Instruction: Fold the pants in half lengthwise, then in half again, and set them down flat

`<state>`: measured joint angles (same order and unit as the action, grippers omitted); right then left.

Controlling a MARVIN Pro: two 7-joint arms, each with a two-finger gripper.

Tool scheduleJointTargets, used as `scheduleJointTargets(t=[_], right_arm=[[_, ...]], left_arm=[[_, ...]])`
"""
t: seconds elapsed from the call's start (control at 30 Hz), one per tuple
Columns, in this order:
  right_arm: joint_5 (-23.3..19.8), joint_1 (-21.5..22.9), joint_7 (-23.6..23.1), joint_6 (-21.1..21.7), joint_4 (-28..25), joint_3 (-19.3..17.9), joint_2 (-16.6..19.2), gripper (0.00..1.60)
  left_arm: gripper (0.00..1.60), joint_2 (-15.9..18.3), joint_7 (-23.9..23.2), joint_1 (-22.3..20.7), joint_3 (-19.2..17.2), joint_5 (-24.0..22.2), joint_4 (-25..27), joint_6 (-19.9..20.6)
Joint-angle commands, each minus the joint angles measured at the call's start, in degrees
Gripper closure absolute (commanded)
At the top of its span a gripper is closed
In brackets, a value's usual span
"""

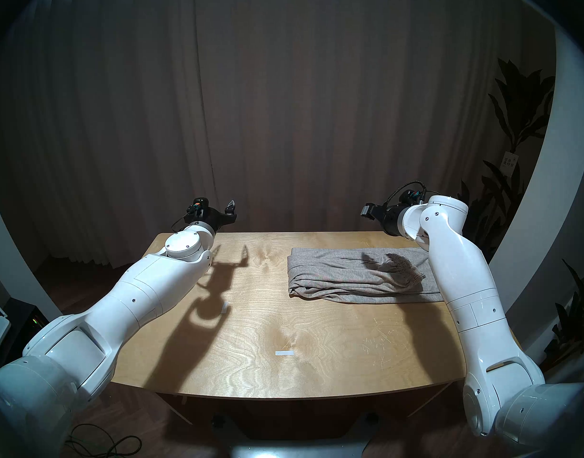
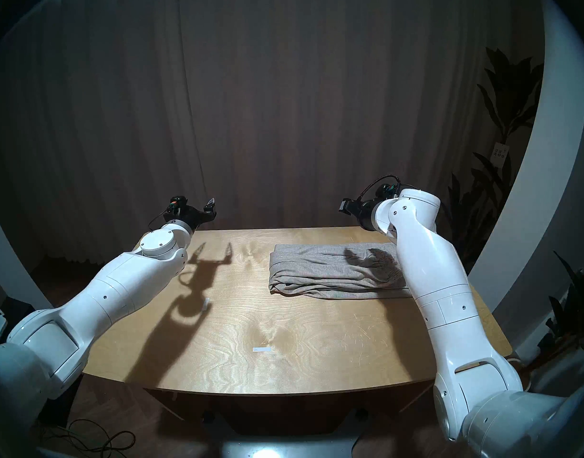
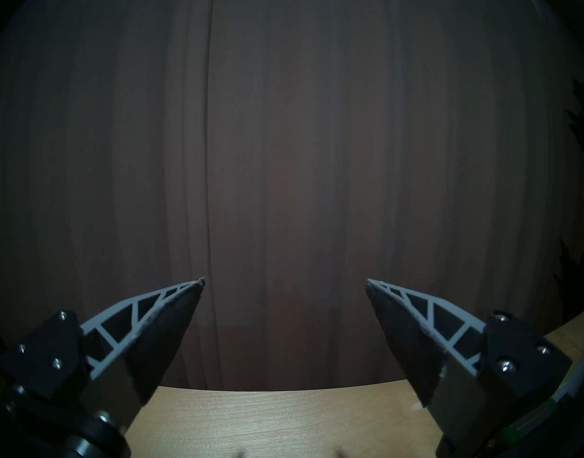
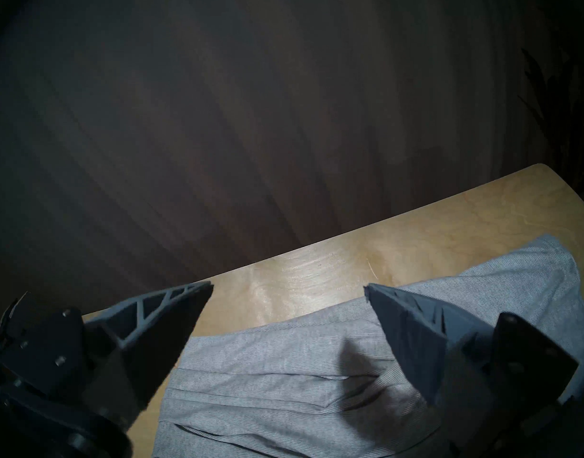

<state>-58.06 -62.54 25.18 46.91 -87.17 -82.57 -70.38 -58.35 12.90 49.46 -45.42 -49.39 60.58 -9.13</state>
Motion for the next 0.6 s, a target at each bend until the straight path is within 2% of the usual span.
scheduleJointTargets(t=[0.0,0.57], right_arm=[[2.6,0.0,-0.9,-2.0,0.5,1.7,1.4,0.0],[8.7,2.3,-3.3,-7.5,0.1,6.1,3.5,0.0]], left_arm=[[0.0,1.7,-1.5,0.1,-0.6,-0.5,2.3,-0.4],[0.0,3.9,-5.6,2.3,-0.4,-3.2,6.3,-0.3]])
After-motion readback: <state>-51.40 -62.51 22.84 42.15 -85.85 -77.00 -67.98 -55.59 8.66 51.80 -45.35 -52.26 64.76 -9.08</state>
